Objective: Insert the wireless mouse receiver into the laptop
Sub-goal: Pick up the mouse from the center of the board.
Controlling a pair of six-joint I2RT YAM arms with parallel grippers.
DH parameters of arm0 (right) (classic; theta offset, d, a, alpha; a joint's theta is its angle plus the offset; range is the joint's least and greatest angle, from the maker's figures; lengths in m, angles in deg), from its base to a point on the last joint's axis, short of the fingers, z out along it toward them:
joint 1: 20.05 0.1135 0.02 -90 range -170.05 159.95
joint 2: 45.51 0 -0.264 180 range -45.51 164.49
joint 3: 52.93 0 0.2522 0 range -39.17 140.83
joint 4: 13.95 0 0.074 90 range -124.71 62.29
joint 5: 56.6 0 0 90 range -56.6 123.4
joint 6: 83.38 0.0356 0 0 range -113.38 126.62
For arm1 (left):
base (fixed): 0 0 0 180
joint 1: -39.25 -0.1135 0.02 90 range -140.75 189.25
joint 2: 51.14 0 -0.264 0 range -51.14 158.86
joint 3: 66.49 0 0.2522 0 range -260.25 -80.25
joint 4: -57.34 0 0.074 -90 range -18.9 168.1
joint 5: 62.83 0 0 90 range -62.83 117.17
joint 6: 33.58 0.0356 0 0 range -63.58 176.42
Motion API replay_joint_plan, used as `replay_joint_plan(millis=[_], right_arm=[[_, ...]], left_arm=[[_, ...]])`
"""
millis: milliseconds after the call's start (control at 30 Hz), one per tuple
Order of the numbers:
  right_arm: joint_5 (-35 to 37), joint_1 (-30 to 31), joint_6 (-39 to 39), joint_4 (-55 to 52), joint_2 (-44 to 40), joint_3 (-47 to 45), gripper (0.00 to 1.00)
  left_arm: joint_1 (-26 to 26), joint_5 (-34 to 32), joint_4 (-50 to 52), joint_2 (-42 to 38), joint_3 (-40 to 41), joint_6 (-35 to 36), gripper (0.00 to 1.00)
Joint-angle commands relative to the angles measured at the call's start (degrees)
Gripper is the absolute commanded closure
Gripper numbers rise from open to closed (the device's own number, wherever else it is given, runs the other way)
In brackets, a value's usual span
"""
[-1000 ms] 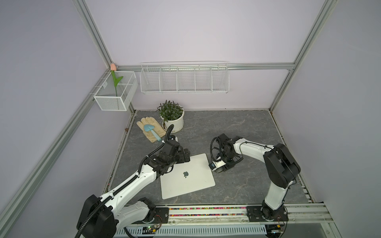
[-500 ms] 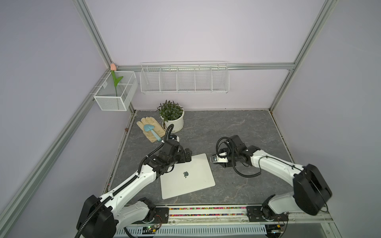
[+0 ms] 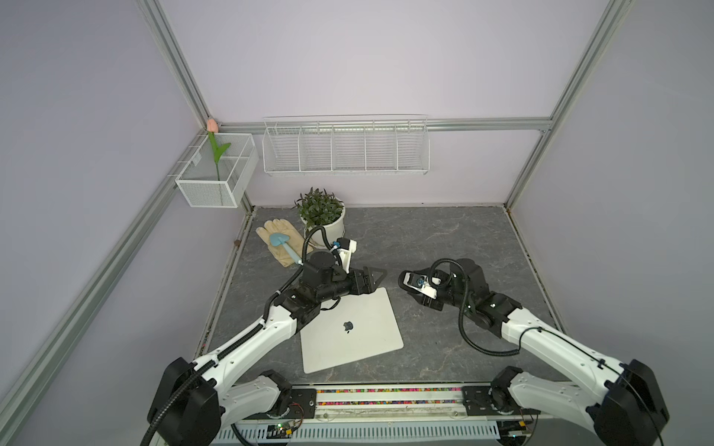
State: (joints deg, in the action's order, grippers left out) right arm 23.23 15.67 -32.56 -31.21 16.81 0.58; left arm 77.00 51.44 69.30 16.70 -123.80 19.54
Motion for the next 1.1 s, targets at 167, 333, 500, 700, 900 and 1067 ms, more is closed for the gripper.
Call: replay_joint_plan(millis=[167,333,500,700,900,1067], right_arm=[[-2.86,0.31,3.85,5.85,0.15,-1.33,0.62],[-4.24,0.28,4.02,7.06,0.43,-1.25,0.62],[-5.88,0.47,4.62,7.36,0.08,-0.97,0.61],[-5.99,0.93,4.56,7.62,0.38,-0.95,0.61],[-5.33,1.09,4.51,8.43,1.03,-1.4,0.61],[-3.57,1.07,5.06,9.63,1.57,-1.78,0.6]], left_arm=[[5.13,3.32,0.41,6.58,-7.76,1.73,0.09],[6.25,3.73,1.19,9.58,-10.25,2.35,0.12],[6.7,4.78,1.41,13.18,-12.53,2.3,0.19],[7.27,5.34,1.8,17.24,-15.86,1.97,0.29],[7.94,6.29,2.54,20.28,-18.45,1.9,0.45],[8.02,6.82,3.41,21.57,-19.71,1.84,0.66]])
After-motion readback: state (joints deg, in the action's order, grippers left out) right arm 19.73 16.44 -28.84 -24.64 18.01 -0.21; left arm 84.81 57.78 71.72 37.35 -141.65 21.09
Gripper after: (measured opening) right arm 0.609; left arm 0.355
